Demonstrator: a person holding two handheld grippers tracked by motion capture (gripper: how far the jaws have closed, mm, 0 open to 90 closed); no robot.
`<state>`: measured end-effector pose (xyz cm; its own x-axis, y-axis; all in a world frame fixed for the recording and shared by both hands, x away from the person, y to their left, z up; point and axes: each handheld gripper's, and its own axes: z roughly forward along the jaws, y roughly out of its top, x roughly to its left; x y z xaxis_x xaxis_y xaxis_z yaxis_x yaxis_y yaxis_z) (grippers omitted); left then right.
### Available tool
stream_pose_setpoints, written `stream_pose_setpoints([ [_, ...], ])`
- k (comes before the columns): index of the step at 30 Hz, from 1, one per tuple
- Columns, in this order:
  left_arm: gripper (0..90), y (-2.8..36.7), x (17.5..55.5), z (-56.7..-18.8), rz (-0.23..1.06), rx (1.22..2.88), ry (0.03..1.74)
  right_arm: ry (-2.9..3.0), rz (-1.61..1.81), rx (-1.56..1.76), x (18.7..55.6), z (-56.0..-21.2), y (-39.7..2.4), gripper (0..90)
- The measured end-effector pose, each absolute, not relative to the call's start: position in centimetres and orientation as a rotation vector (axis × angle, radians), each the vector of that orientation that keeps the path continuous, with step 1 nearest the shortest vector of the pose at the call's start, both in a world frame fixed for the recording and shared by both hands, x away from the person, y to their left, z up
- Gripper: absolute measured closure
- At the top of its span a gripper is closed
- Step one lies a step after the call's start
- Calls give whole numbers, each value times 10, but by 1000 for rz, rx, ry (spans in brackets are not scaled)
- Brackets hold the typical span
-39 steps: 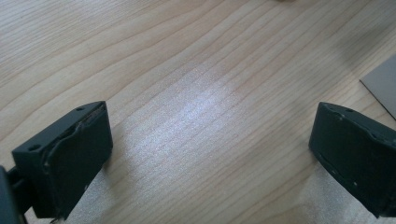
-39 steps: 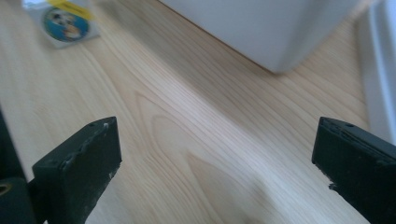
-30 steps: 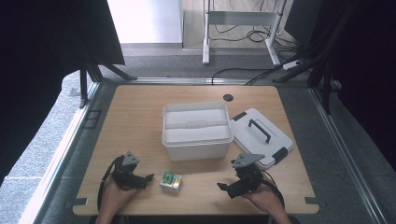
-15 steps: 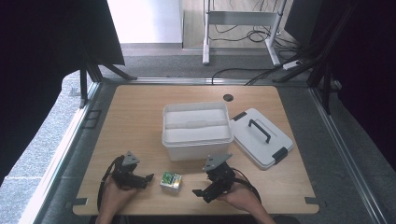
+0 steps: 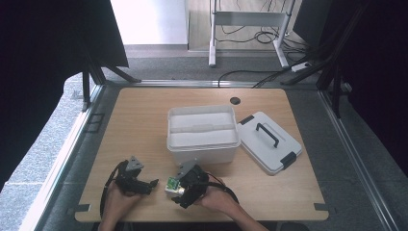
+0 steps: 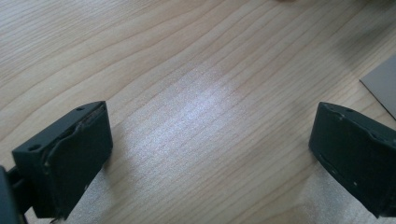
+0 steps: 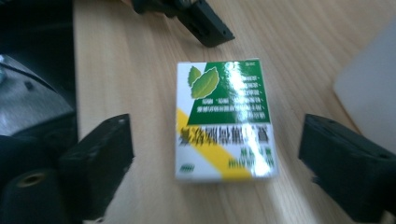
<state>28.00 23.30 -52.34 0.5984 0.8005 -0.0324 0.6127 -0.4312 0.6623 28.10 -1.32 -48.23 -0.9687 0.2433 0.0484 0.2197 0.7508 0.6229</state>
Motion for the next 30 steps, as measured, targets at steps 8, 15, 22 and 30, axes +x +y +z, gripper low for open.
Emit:
stream_pose_setpoints([
  [8, 0, 233, 280, -523, 381, 2187, 1112, 2934, 960, 367, 285, -492, -2, 444],
  [15, 0, 233, 280, -523, 381, 2186, 1113, 2899, 999, 370, 281, -470, -6, 451],
  [22, 0, 233, 280, -523, 381, 2185, 1113, 2868, 1027, 351, 278, -445, -14, 451],
  [30, 0, 233, 280, -523, 381, 2187, 1112, 2845, 1018, 406, 271, -441, -52, 452],
])
